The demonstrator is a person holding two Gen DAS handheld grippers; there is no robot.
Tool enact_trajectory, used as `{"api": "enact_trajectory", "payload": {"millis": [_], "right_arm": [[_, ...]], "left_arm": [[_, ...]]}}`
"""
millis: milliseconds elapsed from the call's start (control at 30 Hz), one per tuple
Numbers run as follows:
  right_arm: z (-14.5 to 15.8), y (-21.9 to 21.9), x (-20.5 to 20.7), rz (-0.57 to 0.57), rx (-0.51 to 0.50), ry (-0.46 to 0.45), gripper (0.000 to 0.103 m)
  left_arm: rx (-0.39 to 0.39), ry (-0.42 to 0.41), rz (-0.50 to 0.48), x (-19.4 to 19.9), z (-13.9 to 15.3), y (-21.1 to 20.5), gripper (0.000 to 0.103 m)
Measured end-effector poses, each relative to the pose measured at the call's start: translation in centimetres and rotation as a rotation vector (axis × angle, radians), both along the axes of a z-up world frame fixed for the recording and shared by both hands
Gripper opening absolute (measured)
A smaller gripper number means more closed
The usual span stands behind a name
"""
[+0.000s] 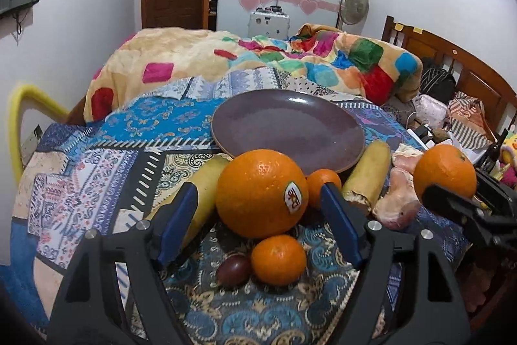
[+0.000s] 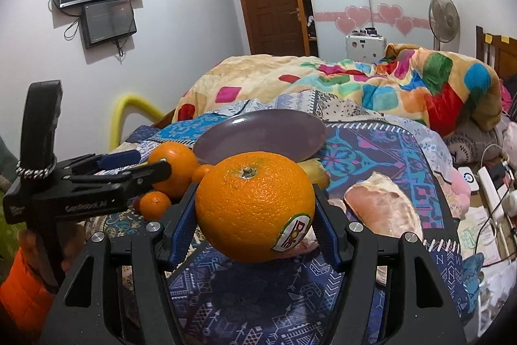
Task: Organize fruits
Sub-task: 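Grasp a large stickered orange with the right tool while the left tool grasps another large orange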
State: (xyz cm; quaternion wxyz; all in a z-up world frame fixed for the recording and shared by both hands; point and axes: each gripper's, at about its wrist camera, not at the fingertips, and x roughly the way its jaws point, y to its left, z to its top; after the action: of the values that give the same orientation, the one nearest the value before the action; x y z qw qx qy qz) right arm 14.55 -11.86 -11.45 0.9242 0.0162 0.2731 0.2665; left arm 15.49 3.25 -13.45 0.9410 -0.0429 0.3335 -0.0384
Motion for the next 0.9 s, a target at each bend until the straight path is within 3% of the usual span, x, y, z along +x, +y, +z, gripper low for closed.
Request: {"api": "enact_trajectory", "payload": {"millis": [200, 533, 900], "right_arm": [[-0.8, 0.0, 0.2, 0.006, 0.019, 0.023, 0.061], [-1.4, -0.3, 0.5, 0.001, 0.025, 0.047, 0.061], [0.5, -1.3, 0.4, -0.03, 0.036, 0.003, 0.061]], "left_arm": [[-0.028, 0.032, 0.006, 1.4, -1.1, -0.3, 0.074], [-0.04, 0.001, 0.032, 1.3, -1.3, -0.2, 0.068], [-0.047, -0.006, 0.003, 0.4, 0.4, -0.3, 0.067]]}}
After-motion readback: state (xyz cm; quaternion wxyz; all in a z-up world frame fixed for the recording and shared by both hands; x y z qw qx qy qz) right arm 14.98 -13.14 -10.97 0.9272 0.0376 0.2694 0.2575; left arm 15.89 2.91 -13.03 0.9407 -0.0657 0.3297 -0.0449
